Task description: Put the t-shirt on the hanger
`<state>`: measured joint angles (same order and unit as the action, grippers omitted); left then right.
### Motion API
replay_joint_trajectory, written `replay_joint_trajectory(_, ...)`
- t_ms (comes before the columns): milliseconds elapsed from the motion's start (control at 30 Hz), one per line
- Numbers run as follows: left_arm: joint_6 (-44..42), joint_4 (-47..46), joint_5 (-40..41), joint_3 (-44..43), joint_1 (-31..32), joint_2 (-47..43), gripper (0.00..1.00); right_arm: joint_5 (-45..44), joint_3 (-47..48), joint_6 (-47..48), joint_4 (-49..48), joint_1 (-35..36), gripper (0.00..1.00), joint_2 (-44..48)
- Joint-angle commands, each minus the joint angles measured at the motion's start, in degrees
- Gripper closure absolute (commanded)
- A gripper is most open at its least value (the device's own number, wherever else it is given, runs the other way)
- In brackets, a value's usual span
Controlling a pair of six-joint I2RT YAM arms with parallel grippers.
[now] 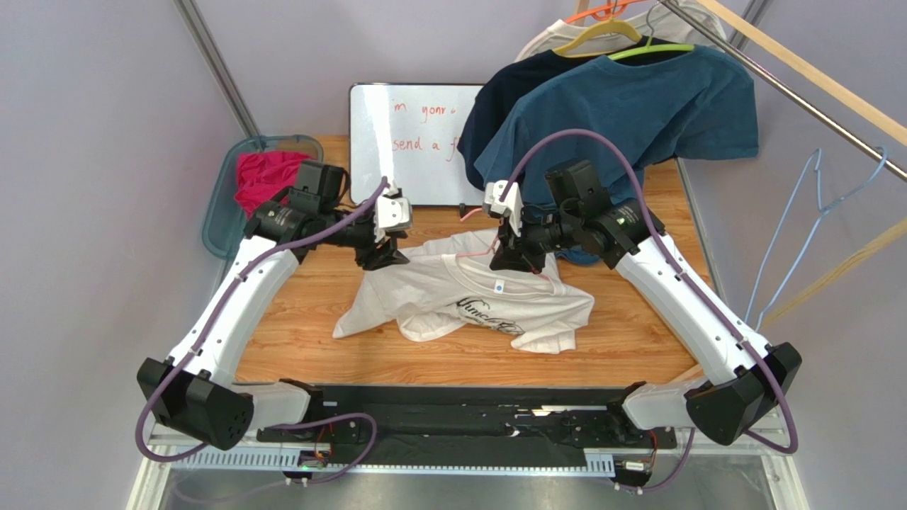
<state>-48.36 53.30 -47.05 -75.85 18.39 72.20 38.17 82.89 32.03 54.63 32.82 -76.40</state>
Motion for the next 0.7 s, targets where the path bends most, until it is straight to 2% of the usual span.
replay_joint_trajectory(0,-1.2,-3.7,-0.1,-2.8,8.1,0.7,0.43,1.8,1.4,-0.6,-1.8,0.4,1.0,0.2)
replay_joint_trajectory(133,1.7,-9.4,2.9,-2.2,12.6,1.3,0.45,3.0,3.0,-2.1,-2.4,0.8,1.0,-0.6)
replay_joint_trajectory(233,2.8,-10.2,3.0,-1.7,13.3,2.4,0.52,3.6,3.4,-2.8,-1.8,0.9,1.0,0.2)
replay_joint_trajectory(333,-0.2,-9.4,8.0,0.7,13.2,1.9,0.6,3.2,1.8,-2.0,-1.5,1.0,1.0,2.5)
replay_joint_trajectory(367,-3.5,-7.4,8.7,1.4,12.4,1.6,0.66,2.1,0.6,-1.6,-1.5,1.0,1.0,3.3)
replay_joint_trajectory(533,-9.1,-3.2,6.2,5.5,7.0,-1.3,0.78,0.1,-2.6,-0.3,-0.9,0.8,1.0,6.8)
replay_joint_trajectory(667,-10.6,-0.3,5.6,4.1,2.7,-0.9,0.78,-0.6,-4.4,-0.5,-0.7,0.3,1.0,8.1)
